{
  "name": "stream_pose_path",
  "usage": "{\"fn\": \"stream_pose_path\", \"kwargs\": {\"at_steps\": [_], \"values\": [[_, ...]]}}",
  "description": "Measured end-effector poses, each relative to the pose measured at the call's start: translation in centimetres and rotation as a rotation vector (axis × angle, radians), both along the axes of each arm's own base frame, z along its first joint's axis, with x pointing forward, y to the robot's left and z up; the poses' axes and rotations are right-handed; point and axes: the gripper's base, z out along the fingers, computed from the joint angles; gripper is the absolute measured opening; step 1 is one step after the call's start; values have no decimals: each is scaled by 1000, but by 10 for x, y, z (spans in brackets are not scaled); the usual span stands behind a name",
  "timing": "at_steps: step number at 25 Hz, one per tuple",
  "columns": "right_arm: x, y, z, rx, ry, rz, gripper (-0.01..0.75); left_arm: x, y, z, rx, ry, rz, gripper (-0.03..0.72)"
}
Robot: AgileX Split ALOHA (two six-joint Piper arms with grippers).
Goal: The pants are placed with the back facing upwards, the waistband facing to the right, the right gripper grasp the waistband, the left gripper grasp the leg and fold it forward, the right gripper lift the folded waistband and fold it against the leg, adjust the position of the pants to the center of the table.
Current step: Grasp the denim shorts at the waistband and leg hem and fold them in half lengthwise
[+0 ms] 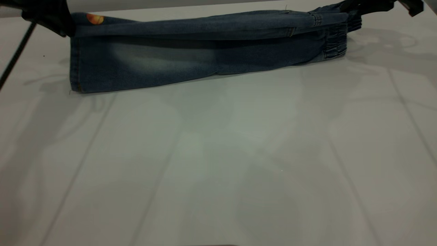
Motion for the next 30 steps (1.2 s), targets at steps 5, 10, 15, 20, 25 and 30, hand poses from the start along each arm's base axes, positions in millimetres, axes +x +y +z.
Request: {"fn": "stream_pose_path", "kwargs": {"at_steps": [5, 10, 15, 20, 25, 30], "values": [[9, 0, -3, 35, -68, -22, 44, 6, 0, -9, 3, -39, 2, 50], [16, -2, -2, 45, -146, -58, 44, 13, 0, -4, 1, -137, 8, 50], [22, -2, -7, 67, -216, -88, 84, 18, 0, -6, 7, -181, 3, 52], [24, -4, -17, 63, -241, -99, 267, 20, 0, -24, 8, -168, 6, 117], [24, -5, -27, 49, -232, -104, 507, 25, 0, -26, 23, -220, -7, 314], [25, -4, -25, 50, -264, -84, 596, 30, 0, -21, 38, -303, -23, 483]]}}
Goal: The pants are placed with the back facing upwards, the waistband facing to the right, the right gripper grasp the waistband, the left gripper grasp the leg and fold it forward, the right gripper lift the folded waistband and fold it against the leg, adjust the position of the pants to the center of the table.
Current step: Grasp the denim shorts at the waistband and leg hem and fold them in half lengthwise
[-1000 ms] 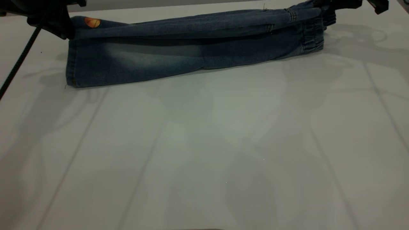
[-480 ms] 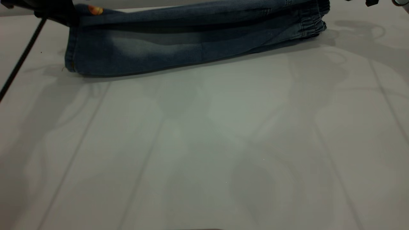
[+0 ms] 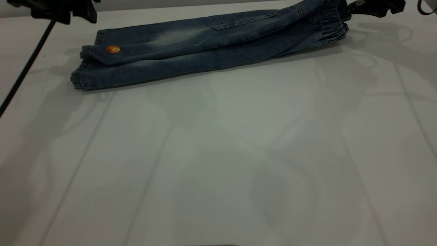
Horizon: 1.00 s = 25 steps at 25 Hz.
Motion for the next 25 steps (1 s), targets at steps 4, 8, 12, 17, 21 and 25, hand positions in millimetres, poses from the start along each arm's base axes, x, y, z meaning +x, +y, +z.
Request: {"fn": "stream_pose_path", "kwargs": {"at_steps": [4, 8, 12, 17, 21, 25], "values": [[2, 4, 9, 79, -76, 30, 581, -3, -2, -3, 3, 43, -6, 520], [7, 10, 31, 133, -218, 145, 572, -12, -6, -9, 11, 175, -21, 524], [11, 12, 45, 162, -271, 192, 570, -22, -6, -5, 15, 275, -26, 524], [0, 24, 32, 95, -124, 315, 570, -28, -6, 5, 9, 346, -25, 524], [-10, 32, 21, 45, 24, 396, 570, -33, -8, 4, -11, 415, -27, 524], [-14, 25, 16, 50, 115, 375, 570, -32, -8, 4, -8, 407, -33, 524]]}}
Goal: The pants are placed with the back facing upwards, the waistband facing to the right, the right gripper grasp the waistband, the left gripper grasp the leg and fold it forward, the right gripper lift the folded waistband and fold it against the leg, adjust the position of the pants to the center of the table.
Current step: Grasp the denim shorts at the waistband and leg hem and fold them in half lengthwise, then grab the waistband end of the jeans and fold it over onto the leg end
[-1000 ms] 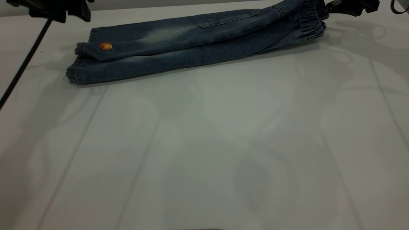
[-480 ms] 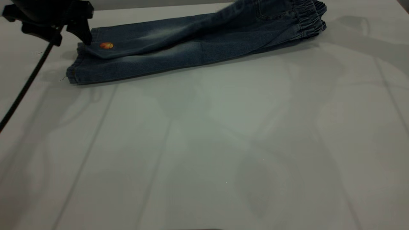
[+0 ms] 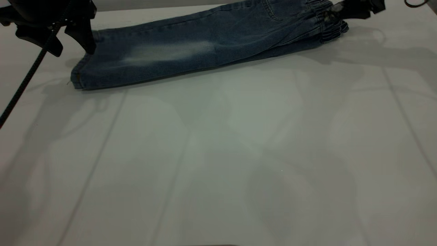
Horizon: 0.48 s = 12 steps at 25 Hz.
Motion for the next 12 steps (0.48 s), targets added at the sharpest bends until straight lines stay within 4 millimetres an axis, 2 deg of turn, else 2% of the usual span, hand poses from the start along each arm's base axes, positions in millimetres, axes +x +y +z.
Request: {"fn": "stream_pose_path", "kwargs": {"at_steps": [6, 12], "values": [[1, -24, -4, -23, 57, -105, 570, 1, -8, 1, -17, -19, -3, 524], [9, -37, -10, -161, -9, -186, 589, 0, -32, 2, -21, -48, -58, 524]]}}
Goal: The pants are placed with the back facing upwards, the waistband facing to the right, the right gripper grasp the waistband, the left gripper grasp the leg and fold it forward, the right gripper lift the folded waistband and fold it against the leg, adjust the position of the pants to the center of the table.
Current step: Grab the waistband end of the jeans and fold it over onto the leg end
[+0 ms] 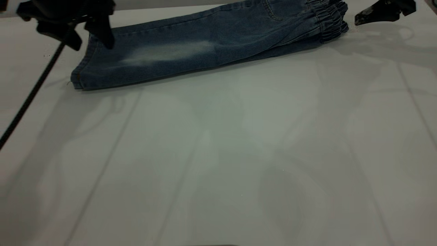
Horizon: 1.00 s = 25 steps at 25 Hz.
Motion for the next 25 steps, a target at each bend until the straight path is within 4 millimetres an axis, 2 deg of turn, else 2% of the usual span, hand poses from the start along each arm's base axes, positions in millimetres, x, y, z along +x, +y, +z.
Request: {"fn": "stream_pose_path", "kwargs": {"at_steps": [7, 19, 25], "values": [[7, 0, -15, -128, -82, -6, 594, -3, -22, 1, -2, -19, -52, 524], [16, 23, -15, -149, -273, 79, 594, -3, -27, 1, -5, -24, -61, 524], [16, 27, -41, -179, -244, 73, 594, -3, -27, 1, -6, -33, -61, 524]]}}
